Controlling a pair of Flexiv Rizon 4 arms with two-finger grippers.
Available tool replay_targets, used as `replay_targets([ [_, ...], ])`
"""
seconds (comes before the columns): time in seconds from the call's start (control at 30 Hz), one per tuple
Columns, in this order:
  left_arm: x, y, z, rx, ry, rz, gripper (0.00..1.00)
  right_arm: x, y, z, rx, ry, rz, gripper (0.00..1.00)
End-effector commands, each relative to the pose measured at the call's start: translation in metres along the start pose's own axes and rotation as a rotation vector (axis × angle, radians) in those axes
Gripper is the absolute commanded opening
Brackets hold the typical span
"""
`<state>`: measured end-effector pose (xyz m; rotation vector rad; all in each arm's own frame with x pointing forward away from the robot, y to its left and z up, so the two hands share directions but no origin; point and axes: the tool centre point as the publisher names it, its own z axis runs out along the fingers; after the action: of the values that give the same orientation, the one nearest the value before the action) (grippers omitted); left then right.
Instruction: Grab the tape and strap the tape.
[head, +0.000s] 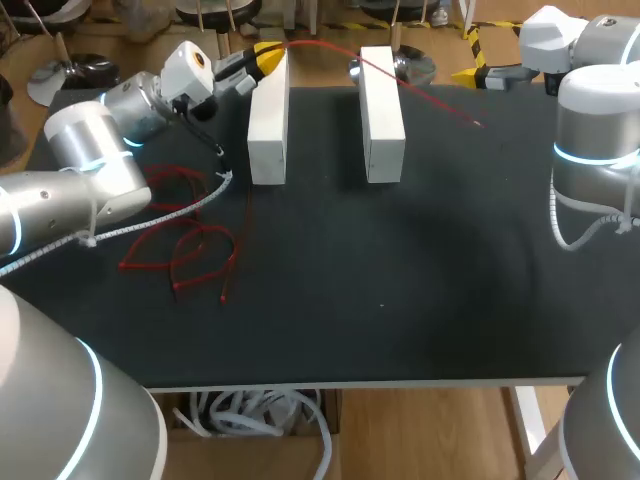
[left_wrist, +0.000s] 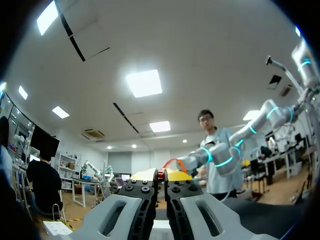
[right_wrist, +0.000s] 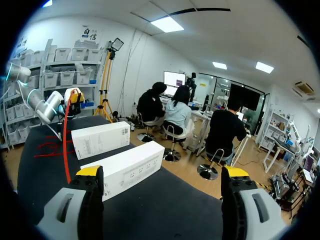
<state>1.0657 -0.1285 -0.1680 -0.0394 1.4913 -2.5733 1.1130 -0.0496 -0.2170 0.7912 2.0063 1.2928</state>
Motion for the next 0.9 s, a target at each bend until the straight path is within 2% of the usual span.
replay_targets([
  [0.03, 0.014, -0.003, 0.007, -0.002, -0.185, 0.012, 0.00, -0.001, 0.000, 0.000, 0.003, 0.001, 0.000, 1.00],
  [0.23, 0.023, -0.009, 0.015, -0.034, -0.213, 0.042, 0.00, -0.001, 0.000, 0.000, 0.003, 0.001, 0.000, 1.00],
  [0.47, 0.018, -0.024, 0.020, -0.086, -0.197, 0.070, 0.00, -0.001, 0.000, 0.000, 0.003, 0.001, 0.000, 1.00],
  [0.9, 0.014, -0.027, 0.021, -0.080, -0.166, 0.069, 0.00, -0.001, 0.000, 0.000, 0.003, 0.001, 0.000, 1.00],
])
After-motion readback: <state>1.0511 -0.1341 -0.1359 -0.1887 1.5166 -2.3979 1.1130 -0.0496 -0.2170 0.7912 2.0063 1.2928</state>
